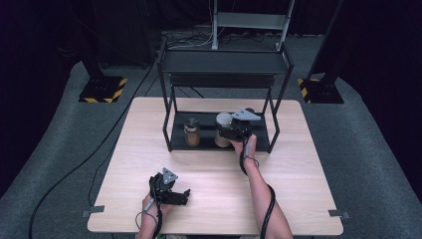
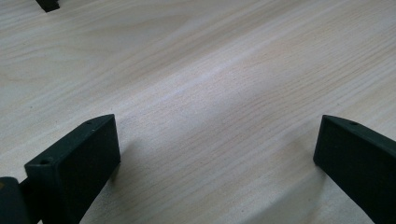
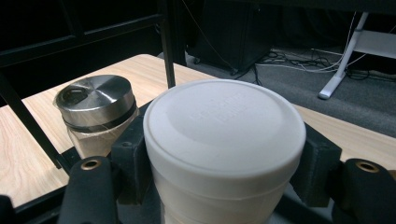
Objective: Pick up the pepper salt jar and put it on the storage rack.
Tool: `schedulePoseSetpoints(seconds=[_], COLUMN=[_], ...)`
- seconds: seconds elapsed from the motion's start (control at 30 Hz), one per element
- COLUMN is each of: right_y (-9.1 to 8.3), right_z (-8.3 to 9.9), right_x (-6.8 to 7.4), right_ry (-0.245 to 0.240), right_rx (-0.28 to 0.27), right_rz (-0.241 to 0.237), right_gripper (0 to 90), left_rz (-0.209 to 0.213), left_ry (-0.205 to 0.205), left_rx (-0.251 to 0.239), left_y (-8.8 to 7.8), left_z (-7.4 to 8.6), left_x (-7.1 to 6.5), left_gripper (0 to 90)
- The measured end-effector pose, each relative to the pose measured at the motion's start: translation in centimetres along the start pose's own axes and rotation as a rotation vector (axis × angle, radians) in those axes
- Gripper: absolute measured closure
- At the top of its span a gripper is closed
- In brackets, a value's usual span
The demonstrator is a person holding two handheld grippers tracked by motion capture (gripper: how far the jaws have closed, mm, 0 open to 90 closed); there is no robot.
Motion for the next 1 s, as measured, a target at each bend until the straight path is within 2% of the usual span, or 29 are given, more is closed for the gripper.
schedulePoseSetpoints(seconds=[0.3,0.4,0.83,0.9,1.0], right_y=[0.1,0.09,0.06,0.06,0.01], right_z=[0.39,0.4,0.43,0.34,0.02], right_x=[-0.2,-0.09,-0.15,-0.18,-0.6], right_ry=[0.011,-0.006,-0.008,-0.005,0.012], right_rx=[-0.014,-0.009,-0.007,-0.002,0.012], right_rz=[-0.004,-0.004,-0.004,-0.008,-0.044], right_gripper=[32.9,32.9,32.6,31.8,26.8], left_rz=[0.0,0.0,0.0,0.0,0.0], left_ry=[0.0,0.0,0.0,0.001,0.0], left_rx=[0.0,0.0,0.0,0.0,0.0], left_y=[0.0,0.0,0.0,0.0,0.0], left_z=[0.0,0.0,0.0,0.0,0.0], left_x=[0.0,0.0,0.0,0.01,0.0], left_gripper=[0.0,0.0,0.0,0.0,0.0])
Point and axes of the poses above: each handheld gripper's, and its own axes: y roughly forward along the jaws, z roughly out of its underside, x roughly to its left, the point moved 4 cm from there along y, roughly forward along the jaws, and after that the axes turned 11 degrees about y, right-handed, at the moved point
